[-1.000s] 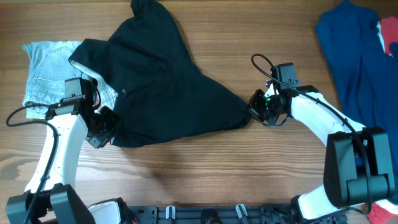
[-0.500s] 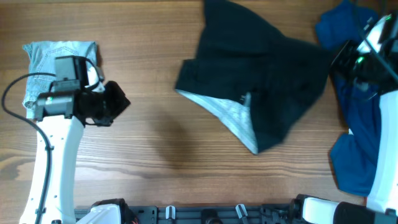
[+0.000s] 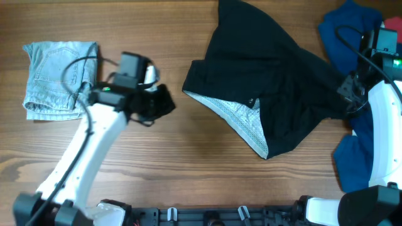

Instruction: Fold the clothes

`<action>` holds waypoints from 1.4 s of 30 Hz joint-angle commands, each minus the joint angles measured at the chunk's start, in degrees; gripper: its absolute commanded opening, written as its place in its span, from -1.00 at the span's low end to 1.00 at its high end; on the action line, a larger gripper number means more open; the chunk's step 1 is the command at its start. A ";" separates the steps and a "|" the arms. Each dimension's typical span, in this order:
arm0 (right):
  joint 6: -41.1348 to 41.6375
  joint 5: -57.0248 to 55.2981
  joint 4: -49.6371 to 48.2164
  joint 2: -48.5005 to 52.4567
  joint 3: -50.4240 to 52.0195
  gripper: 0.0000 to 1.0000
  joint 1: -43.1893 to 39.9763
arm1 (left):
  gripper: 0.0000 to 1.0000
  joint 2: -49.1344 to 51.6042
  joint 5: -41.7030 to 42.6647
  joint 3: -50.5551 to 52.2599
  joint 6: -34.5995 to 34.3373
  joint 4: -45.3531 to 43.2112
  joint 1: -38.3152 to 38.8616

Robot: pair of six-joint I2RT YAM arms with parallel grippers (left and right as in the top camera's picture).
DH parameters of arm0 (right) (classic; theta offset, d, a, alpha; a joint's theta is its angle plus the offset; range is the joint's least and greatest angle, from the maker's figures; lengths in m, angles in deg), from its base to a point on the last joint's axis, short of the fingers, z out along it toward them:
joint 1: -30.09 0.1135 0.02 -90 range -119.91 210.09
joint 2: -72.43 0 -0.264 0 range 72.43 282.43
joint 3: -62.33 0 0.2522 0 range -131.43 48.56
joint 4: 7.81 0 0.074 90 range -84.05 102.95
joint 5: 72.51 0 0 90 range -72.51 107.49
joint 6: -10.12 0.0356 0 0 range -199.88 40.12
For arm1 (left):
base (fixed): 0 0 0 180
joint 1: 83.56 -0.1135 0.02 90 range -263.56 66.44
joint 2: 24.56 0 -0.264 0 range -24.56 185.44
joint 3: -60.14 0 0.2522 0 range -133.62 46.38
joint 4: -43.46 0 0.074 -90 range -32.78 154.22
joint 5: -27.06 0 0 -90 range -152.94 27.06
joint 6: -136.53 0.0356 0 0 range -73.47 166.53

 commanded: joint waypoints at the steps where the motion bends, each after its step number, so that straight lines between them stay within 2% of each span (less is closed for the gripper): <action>1: 1.31 -3.48 -0.26 -0.52 -0.20 -0.74 -0.26 | -0.24 5.79 1.20 0.31 -6.38 -7.69 8.33; 5: 1.29 -3.23 -0.13 -0.52 -0.20 -0.77 -0.26 | -0.21 12.94 1.33 0.31 -16.24 -17.94 16.85; 9: 1.31 -2.58 -0.02 -0.52 -0.20 -0.80 -0.26 | -0.15 19.43 4.50 0.31 -22.60 -27.41 22.97; 10: 1.29 -2.58 -0.04 -0.52 -0.20 -0.80 -0.26 | -0.12 21.46 7.06 0.31 -22.84 -32.63 24.92; 14: 1.31 -2.40 -0.04 -0.52 -0.20 -0.80 -0.24 | 0.12 25.64 7.58 0.31 -26.18 -45.53 29.75; 23: 1.29 -2.19 0.44 -0.52 -0.20 -0.81 -0.24 | 0.20 34.77 6.25 0.28 -34.80 -55.82 34.84; 24: 1.31 -1.95 0.42 -0.52 -0.20 -0.81 -0.26 | 0.08 35.76 6.25 0.28 -34.75 -58.58 35.26; 27: 1.29 -1.95 0.42 -0.52 -0.20 -0.81 -0.24 | -0.92 35.87 6.34 0.28 -34.73 -63.25 35.39; 29: 1.27 -1.97 0.42 -0.52 -0.20 -0.81 -0.24 | -0.92 35.87 8.22 0.28 -34.10 -64.94 35.26; 32: 1.14 -1.97 0.52 -0.52 -0.20 -0.81 -0.26 | -0.92 35.67 12.35 0.28 -30.99 -60.39 34.21; 37: 0.11 -1.86 0.61 -0.52 -0.20 -0.78 -0.26 | -0.92 31.89 12.52 0.28 -16.68 -36.11 24.68; 38: -0.46 -1.01 0.61 -0.52 -0.20 -0.65 -0.26 | -0.92 30.77 11.54 0.28 -13.77 -31.98 22.01; 40: -2.54 2.05 1.79 -0.52 -0.20 -0.24 -0.24 | -0.92 27.96 9.60 0.28 -6.51 -23.61 15.04; 41: -3.23 2.75 2.29 -0.52 -0.20 -0.12 -0.26 | -0.92 26.86 9.03 0.28 -4.00 -20.83 12.39; 42: -3.19 2.75 2.71 -0.52 -0.20 -0.10 -0.24 | -0.92 25.92 8.31 0.28 -2.29 -18.56 10.05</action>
